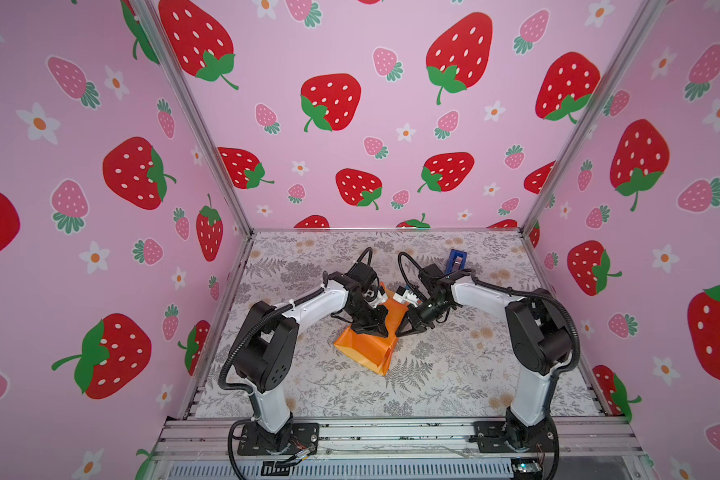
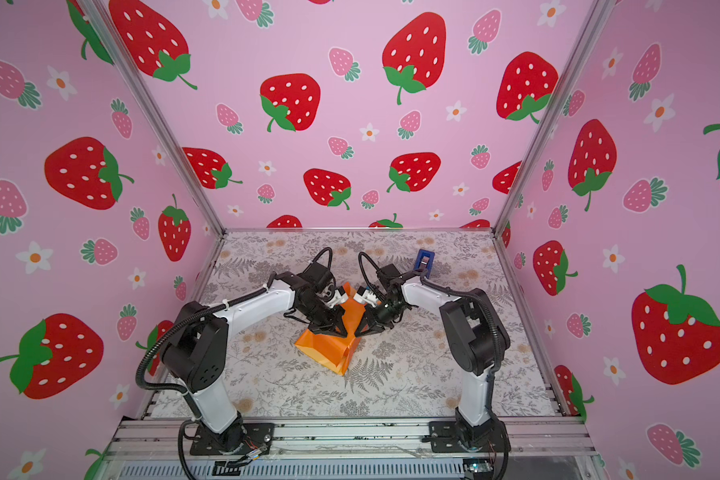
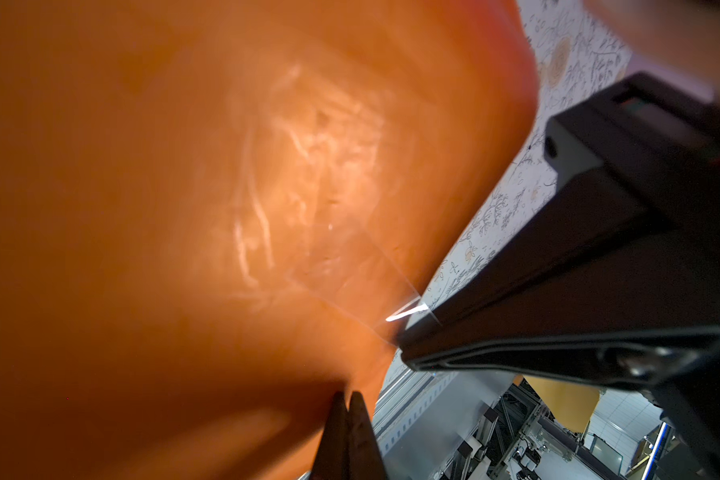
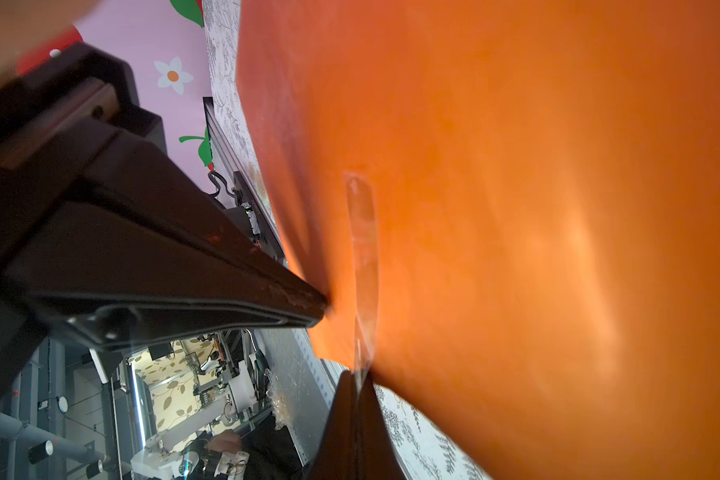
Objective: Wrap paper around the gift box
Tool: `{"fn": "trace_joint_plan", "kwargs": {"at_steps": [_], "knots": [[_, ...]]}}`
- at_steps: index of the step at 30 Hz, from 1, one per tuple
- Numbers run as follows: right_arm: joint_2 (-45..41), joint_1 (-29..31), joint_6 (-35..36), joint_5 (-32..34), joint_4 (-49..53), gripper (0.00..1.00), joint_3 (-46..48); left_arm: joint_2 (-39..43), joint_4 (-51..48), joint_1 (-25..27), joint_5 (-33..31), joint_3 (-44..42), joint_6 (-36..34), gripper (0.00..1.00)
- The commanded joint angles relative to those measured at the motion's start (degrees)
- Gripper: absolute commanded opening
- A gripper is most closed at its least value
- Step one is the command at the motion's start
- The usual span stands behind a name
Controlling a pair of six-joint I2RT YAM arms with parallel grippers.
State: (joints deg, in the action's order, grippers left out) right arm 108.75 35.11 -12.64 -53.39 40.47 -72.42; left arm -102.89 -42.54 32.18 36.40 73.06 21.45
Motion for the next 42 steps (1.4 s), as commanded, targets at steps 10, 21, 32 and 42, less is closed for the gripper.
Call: {"fn": "trace_joint_plan", "kwargs": {"at_steps": [10,21,32,42], "knots": [[1.82,-0.47,2.01,-0.4,2.07,0.0,-0.53,-0.56,-3.58,-0.15,-0.63,2.0,-0.41,0.0],[2.26,-0.53,1.92,-0.49,2.25,0.0,-0.53,-0.03,-3.69,-0.11,0.2,5.2,0.18,0.0],[2.2,-0.48,1.79,-0.72,1.94,0.0,-0.31,-0.03,-0.66,-0.13,1.92,6.65,3.33,0.0],[2.08,-0.51,1.66,-0.7,1.98,0.0,-0.09,-2.33,3.91,0.07,4.53,6.69,6.69,0.0]]}}
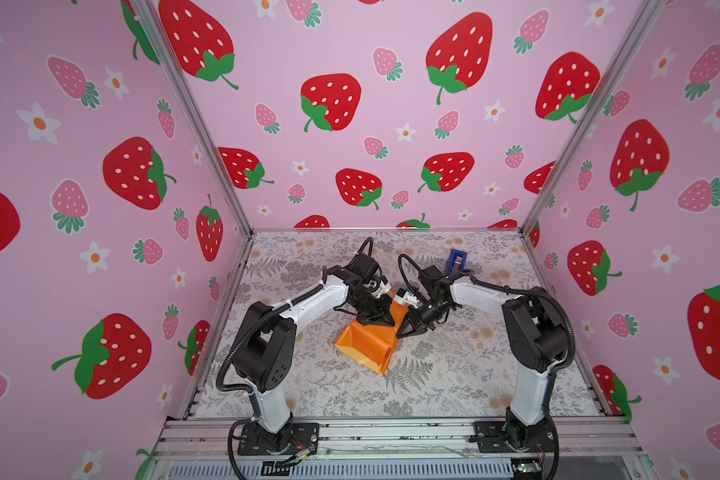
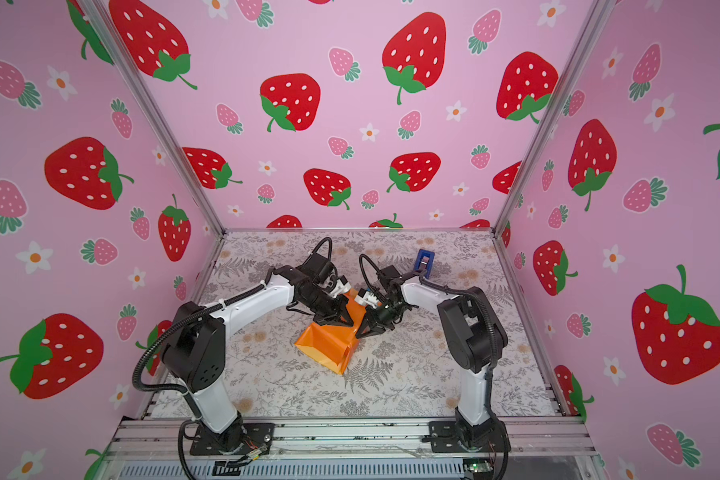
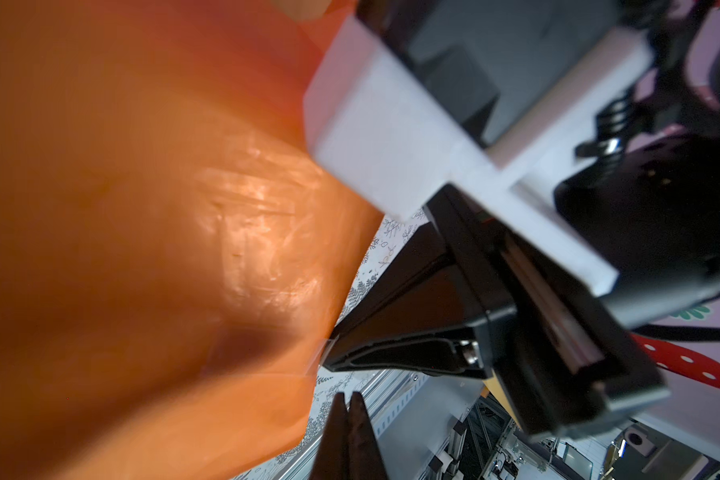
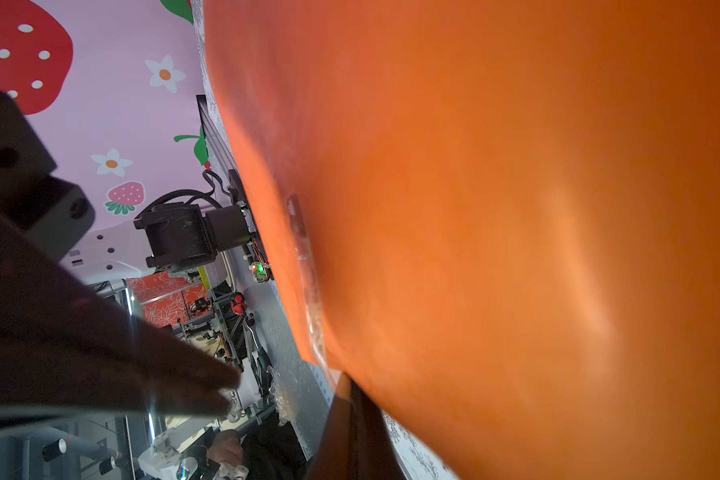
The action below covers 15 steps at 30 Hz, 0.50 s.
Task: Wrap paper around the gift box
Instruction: 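Press the tape onto the paper seam with the right gripper beside the left gripper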
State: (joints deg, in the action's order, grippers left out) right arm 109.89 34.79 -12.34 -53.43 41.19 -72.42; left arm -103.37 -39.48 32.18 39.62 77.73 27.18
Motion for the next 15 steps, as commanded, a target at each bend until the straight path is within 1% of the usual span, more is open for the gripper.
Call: {"fn": "trace_joint_plan", "kwargs": {"at_steps": [1,3,6,13,15], "knots": [[0.86,-0.17,1.35,-0.64,1.26,0.0,-0.08,-2.21,-0.01,0.09,0.62,2.07,0.55,0.0],[0.64,-0.19,1.27,-0.6,1.14,0.0,0.17,-2.77,-2.45,0.01,-2.28,1.78,-0.56,0.0],[0.33,-0.2,1.18,-0.54,1.0,0.0,0.34,-3.69,-3.65,-0.13,-4.99,0.79,-1.34,0.0],[-2.14,-0.22,0.09,0.21,1.52,0.0,1.15,-4.93,-4.43,-0.11,-6.94,-0.71,-1.92,0.0],[-3.66,-0.19,-0.67,1.1,1.61,0.02,2.01,-4.91,-4.55,-0.11,-7.09,-1.17,-2.0,0.0]]}}
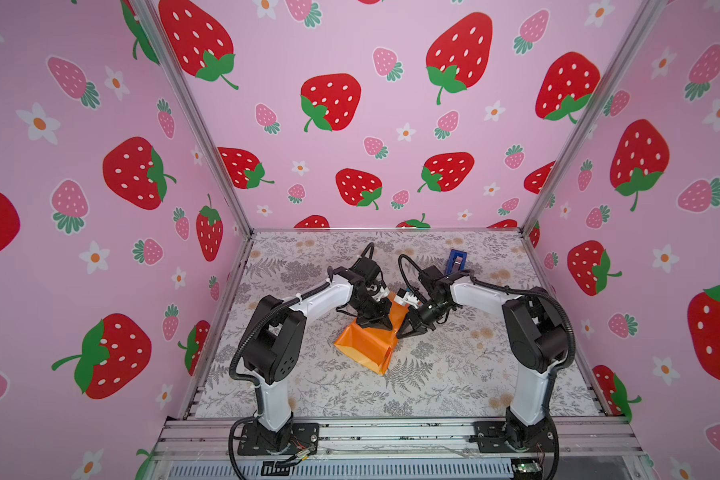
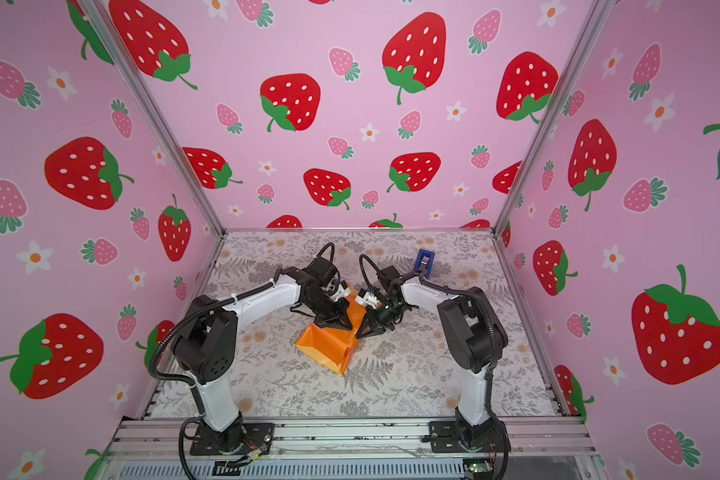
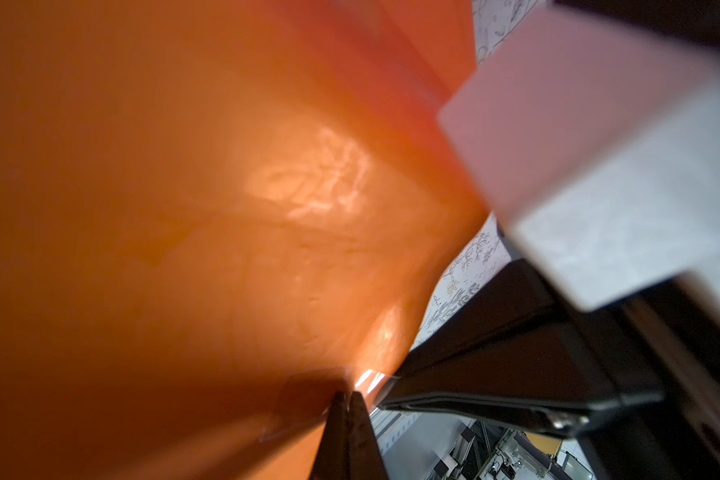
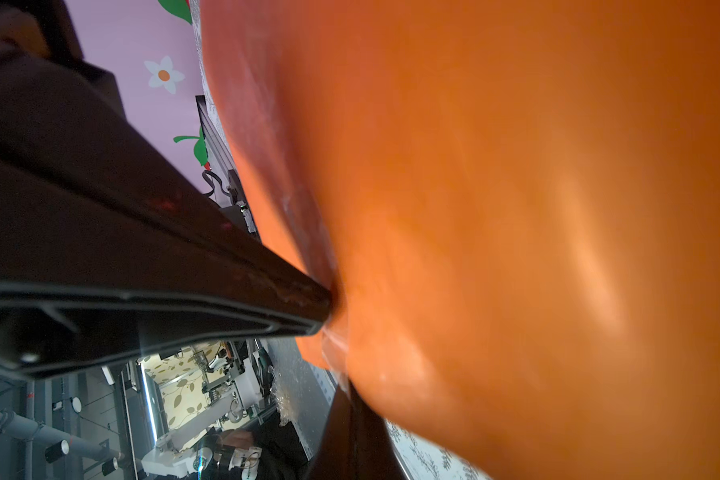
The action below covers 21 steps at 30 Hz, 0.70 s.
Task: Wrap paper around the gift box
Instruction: 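Press the tape onto the paper seam with the right gripper beside the left gripper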
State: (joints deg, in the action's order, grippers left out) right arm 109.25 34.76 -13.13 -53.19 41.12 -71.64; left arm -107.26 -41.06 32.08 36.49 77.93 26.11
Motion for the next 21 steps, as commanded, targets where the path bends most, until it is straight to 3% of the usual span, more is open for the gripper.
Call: {"fn": "trace_joint_plan", "kwargs": {"at_steps": [1,10,16,21], "knots": [[-3.72,-0.17,-0.32,1.54,1.7,0.05,1.73,-1.02,-3.12,-0.02,-3.93,-1.46,-1.05,0.0],[-12.39,-2.57,-4.67,10.33,1.92,0.27,10.46,-0.93,-3.3,-0.04,-4.0,-2.17,-1.05,0.0],[-18.06,-3.47,-8.23,18.29,4.41,0.28,9.48,-0.93,-3.42,-0.04,-3.73,-2.17,-1.32,0.0],[-20.74,-2.29,-14.21,16.44,-2.46,0.2,9.05,-0.93,-3.37,-0.03,-3.62,-2.42,-1.31,0.0]]}}
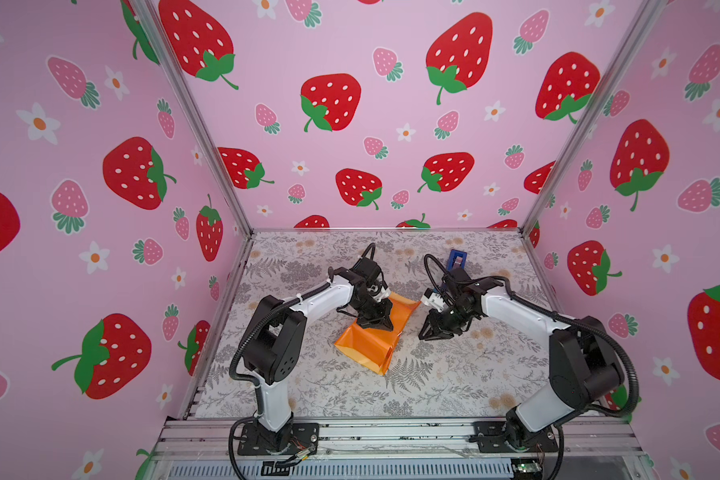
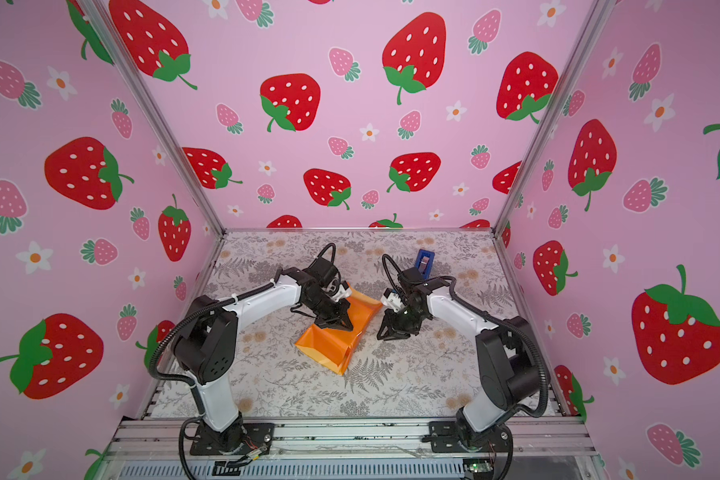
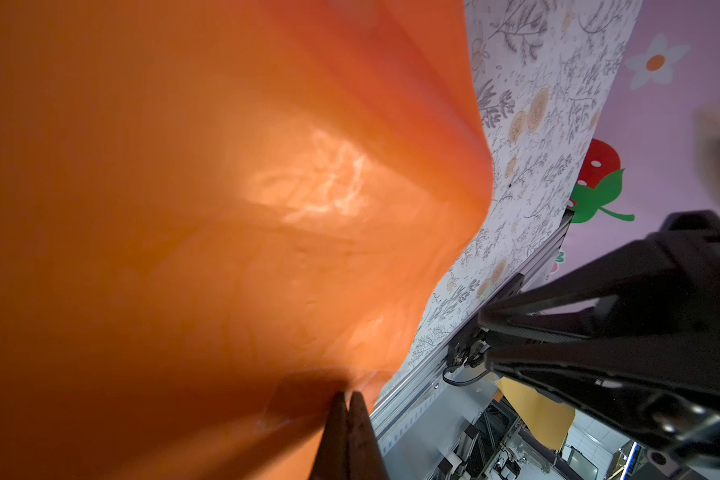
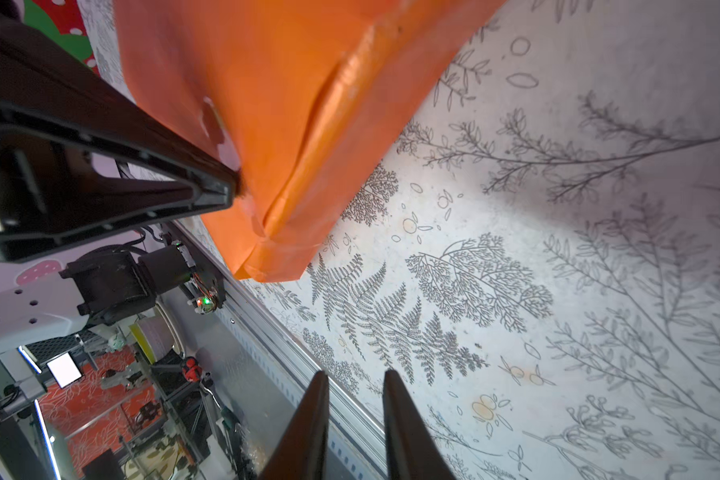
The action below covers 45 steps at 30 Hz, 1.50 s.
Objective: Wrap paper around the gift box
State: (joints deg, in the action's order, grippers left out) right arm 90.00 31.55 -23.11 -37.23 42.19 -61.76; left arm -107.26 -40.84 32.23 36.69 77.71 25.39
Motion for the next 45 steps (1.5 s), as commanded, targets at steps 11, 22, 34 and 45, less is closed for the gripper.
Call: {"fn": "trace_joint_plan", "kwargs": {"at_steps": [11,22,34,45], "knots": [[-0.11,6.39,-23.58,-2.34,-32.22,0.0,7.24,-0.42,-3.79,-0.15,-3.9,-2.12,-0.42,0.0],[4.54,9.01,-24.44,0.21,-36.05,0.0,8.41,-0.06,-4.07,-0.16,-4.05,-2.04,-0.35,0.0],[-1.6,9.0,-23.15,4.68,-29.81,0.0,11.6,0.55,-4.61,-0.15,-4.35,-2.3,-0.59,0.0],[-2.64,9.02,-27.78,2.83,-39.38,0.0,16.37,0.6,-4.92,-0.17,-4.35,-2.21,-0.6,0.0]]}}
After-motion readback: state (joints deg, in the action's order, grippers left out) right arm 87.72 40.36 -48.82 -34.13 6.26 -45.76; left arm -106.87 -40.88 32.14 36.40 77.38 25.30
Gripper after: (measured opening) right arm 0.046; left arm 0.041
